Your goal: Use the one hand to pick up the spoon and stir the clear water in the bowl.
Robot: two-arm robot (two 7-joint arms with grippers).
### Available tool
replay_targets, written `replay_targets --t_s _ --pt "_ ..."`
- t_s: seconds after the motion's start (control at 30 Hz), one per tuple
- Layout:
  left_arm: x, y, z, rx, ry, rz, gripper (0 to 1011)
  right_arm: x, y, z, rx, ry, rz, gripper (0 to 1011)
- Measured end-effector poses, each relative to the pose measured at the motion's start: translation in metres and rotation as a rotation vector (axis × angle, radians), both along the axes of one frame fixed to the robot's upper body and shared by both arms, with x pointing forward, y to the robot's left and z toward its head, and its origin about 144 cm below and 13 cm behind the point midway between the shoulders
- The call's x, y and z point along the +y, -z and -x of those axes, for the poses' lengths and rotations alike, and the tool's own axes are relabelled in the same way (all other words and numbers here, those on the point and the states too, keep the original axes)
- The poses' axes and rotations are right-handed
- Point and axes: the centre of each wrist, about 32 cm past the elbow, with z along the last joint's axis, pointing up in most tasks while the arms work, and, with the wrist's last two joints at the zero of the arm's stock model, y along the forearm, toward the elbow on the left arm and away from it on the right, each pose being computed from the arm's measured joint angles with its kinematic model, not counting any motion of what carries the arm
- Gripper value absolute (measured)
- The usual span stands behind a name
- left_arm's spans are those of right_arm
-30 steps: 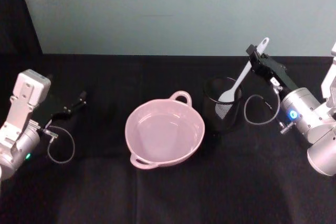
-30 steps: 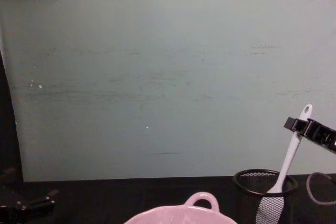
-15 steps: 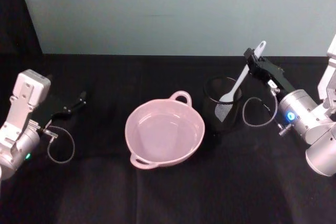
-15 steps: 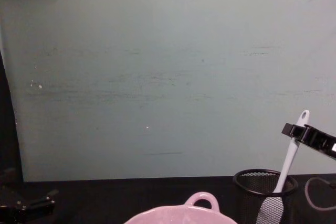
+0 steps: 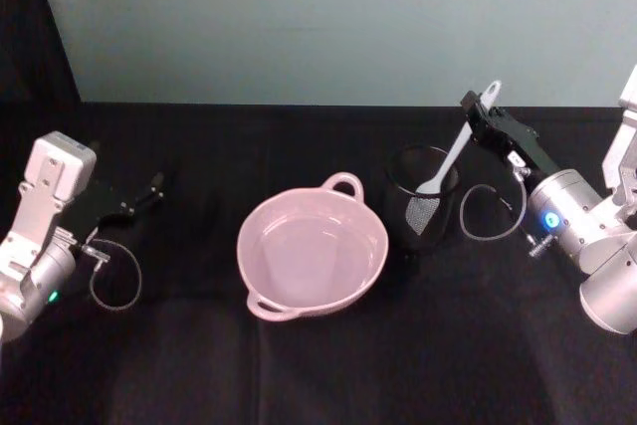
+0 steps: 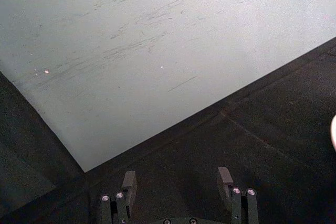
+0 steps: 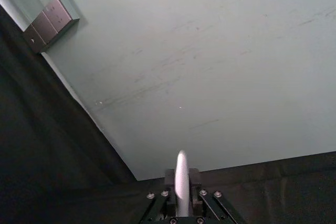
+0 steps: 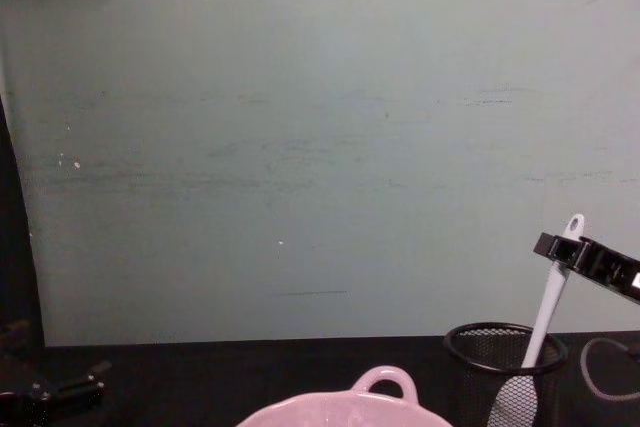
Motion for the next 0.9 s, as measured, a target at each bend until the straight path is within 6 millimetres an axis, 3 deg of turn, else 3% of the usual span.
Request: replay_targets --t_s 0.67,0.9 --pt "0.0 0.0 0.0 0.0 0.0 0.0 1011 0.0001 -0.0001 0.0005 -0.003 0.003 0.001 807" --pt "0.0 0.0 0.0 0.0 0.0 0.0 1011 -0.0012 0.0028 0.0035 0.003 0.022 0.024 990"
